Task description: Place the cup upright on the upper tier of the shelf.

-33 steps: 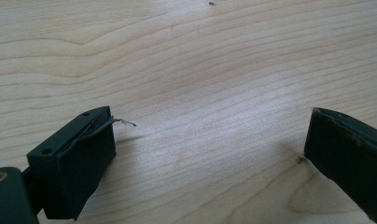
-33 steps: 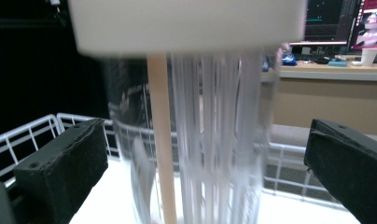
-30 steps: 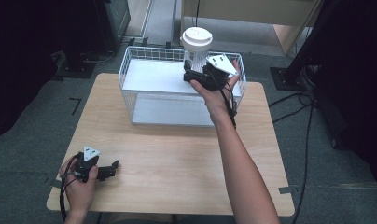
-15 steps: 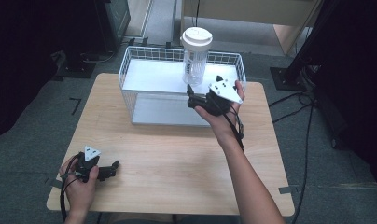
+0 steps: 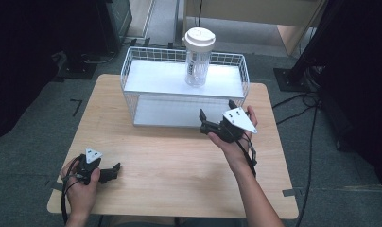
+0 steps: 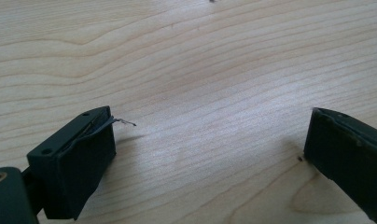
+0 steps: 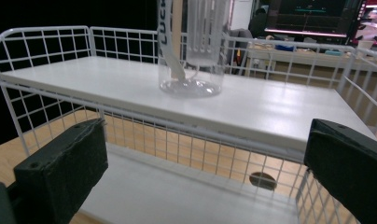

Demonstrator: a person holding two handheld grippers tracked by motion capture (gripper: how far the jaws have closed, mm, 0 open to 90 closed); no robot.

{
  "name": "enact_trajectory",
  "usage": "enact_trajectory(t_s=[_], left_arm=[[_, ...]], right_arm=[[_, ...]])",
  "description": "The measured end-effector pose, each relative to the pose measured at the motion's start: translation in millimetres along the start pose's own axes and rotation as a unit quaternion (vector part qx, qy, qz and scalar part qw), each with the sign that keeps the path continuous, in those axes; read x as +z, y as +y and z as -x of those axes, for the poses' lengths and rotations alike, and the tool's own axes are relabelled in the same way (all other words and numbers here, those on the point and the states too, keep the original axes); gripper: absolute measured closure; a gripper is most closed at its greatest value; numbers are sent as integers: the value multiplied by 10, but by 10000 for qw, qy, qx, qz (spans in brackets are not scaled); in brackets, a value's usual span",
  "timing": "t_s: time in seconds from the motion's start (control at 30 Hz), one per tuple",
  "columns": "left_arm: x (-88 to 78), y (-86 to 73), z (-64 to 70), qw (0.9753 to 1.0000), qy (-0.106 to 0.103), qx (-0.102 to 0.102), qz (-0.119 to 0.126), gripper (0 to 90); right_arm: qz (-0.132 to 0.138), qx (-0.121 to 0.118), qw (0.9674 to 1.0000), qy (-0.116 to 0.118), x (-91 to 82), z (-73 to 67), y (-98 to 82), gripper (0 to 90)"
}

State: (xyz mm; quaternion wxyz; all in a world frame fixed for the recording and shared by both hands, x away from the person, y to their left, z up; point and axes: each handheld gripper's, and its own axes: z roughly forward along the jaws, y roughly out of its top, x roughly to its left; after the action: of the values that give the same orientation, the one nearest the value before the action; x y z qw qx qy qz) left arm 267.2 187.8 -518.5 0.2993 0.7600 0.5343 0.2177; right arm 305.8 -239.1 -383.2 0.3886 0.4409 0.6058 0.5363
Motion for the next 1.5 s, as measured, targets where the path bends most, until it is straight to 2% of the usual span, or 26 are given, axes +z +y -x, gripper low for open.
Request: enact_trajectory(t_s=[0.2, 0.3, 0.47, 0.73, 1.0, 1.13, 1.37, 1.5], left_arm=[[2, -1, 2, 10000, 1, -8, 7, 24], [1, -1, 2, 10000, 3, -4, 4, 24], [1, -1, 3, 10000, 4, -2, 1, 24], [1, -1, 3, 10000, 3, -7, 4, 24], [1, -1, 3, 10000, 3, -6, 4, 24], [1, -1, 3, 10000, 4, -4, 4, 24], [1, -1, 4, 10000, 4, -6, 5, 24], [1, -1, 3, 10000, 3, -6, 4, 25]], right_arm=[[-151, 170, 9997, -67, -200, 90, -216, 0], [-209, 157, 9996, -143, -277, 144, -332, 0], [-348, 334, 9984, -309, -405, 247, -513, 0], [-553, 368, 9957, -647, -624, 457, -812, 0], [-837, 470, 9903, -1001, -875, 706, -1072, 0], [-1030, 425, 9870, -1154, -999, 821, -1192, 0], [-1340, 502, 9788, -1465, -1192, 1041, -1367, 0], [-1560, 473, 9728, -1646, -1284, 1178, -1464, 0]])
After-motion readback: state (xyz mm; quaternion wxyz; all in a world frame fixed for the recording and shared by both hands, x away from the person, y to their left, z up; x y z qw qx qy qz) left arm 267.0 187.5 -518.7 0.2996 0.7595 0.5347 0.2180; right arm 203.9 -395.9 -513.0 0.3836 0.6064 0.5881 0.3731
